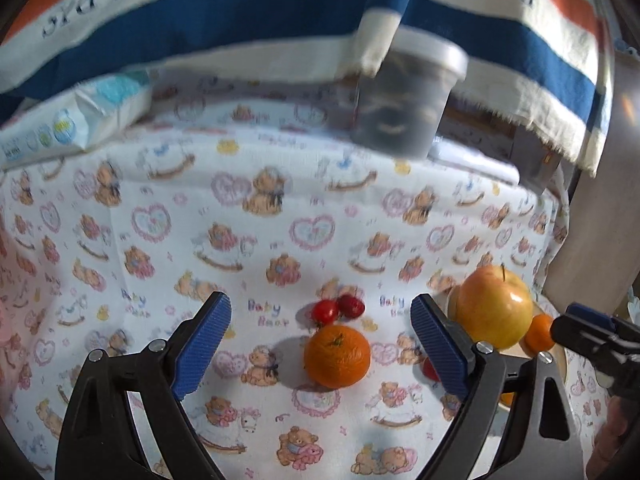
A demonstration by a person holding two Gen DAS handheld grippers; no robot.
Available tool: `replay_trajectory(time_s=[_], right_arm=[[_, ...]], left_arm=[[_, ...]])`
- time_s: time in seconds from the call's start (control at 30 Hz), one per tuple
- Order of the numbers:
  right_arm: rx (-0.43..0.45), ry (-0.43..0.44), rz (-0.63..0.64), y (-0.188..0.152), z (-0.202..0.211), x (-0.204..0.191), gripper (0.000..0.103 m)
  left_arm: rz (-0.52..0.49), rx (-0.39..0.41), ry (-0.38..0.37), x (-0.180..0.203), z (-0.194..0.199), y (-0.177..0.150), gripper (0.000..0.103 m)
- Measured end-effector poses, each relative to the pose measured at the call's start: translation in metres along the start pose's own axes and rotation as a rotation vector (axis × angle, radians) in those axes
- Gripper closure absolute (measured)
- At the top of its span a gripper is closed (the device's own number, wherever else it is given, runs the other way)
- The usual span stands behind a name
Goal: Organize fruits
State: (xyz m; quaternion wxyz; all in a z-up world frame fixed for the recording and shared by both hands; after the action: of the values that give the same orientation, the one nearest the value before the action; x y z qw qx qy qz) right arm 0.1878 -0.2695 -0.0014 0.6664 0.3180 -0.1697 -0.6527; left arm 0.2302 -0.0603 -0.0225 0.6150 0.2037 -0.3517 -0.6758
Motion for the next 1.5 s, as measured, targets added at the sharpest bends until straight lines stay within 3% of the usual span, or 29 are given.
replay_trajectory(time_s=[0.13,0.23,0.43,0.7,0.77,0.83,1.03,1.17,1.3,1.5], right_arm=[[-0.011,0.022,0.006,0.005,0.001,-0.015,0.022],[0.0,0.008,0.022,0.009,0.001,-0.024,0.022],[-0.018,0.006,0.003,0.009,-0.013,-0.022,0.022],[-0.034,0.01,-0.025,0.003,-0.029,-0.008,0.022],[-0.037,0.005,-0.021,0.002,-0.031,-0.006,0.022],[-0.038,0.001,-0.018,0.001,-0.032,-0.005,0.022],[-0.049,0.019,-0.012,-0.001,-0.034,-0.005,0.022],[-0.083,0.083,-0.034,-0.001,-0.033,-0.008,0.022],[-0.167,0.171,-0.076,-0.006,-0.034,-0.017,0.035],[-0.284,0.125,-0.112,-0.02,-0.051,-0.04,0.049]], left_arm=[[0.005,-0.103,-0.033,-0.002,-0.017,-0.005,0.013],[-0.018,-0.194,-0.016,-0.001,-0.035,-0.013,0.013],[-0.033,-0.285,-0.05,0.005,-0.052,-0.025,0.024],[-0.063,-0.3,-0.024,0.011,-0.057,-0.028,0.034],[-0.061,-0.312,-0.026,0.012,-0.061,-0.028,0.049],[-0.054,-0.326,-0.05,0.013,-0.063,-0.03,0.055],[-0.036,-0.318,-0.046,0.01,-0.055,-0.029,0.057],[-0.035,-0.272,-0.025,0.008,-0.037,-0.02,0.057],[-0.036,-0.253,0.016,0.004,-0.017,-0.012,0.057],[-0.01,-0.185,0.043,-0.009,0.014,0.004,0.057]])
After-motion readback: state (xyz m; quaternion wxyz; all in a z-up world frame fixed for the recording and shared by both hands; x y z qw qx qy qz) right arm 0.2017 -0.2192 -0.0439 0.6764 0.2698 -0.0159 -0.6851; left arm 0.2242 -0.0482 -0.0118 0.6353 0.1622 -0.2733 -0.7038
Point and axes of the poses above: each gripper's, at about its wrist camera, not at the fingertips, and z roughly against the way its jaws point, x to its right, y to its top, the point moved 4 cm from there along -z, roughly the way its jaws point, and after that the axes turned 9 degrees about -x, right-handed, at the moved point
